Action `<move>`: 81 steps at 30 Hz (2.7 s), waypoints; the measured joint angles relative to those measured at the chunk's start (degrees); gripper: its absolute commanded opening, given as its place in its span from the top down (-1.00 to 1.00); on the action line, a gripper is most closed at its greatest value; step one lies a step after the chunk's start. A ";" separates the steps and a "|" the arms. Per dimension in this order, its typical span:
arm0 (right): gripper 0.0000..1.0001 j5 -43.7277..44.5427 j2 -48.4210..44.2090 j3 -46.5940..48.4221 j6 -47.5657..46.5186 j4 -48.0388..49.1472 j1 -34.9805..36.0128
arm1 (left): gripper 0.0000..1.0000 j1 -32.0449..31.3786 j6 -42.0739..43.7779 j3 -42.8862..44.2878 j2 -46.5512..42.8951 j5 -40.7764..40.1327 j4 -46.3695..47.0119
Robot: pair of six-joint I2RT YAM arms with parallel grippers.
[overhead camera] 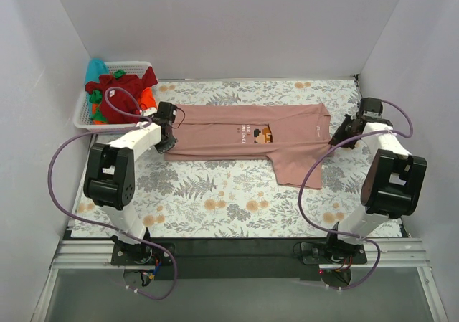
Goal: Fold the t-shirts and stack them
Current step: Fold the tshirt
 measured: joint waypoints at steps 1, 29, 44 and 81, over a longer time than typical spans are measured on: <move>0.97 -0.24 1.05 1.29 0.00 -0.13 0.20 | 1.00 0.28 0.20 0.72 0.48 0.09 0.11; -0.08 6.69 8.26 6.60 -2.47 -0.92 3.39 | -0.41 0.98 4.39 5.60 7.61 -0.28 6.36; -0.09 8.76 -13.49 -15.10 -2.38 -2.01 10.99 | -0.57 -2.01 2.49 -19.06 -27.67 3.28 5.01; 0.97 5.07 -6.19 -2.89 3.34 -0.72 12.61 | -0.58 -2.47 4.92 -27.85 -33.59 2.91 8.85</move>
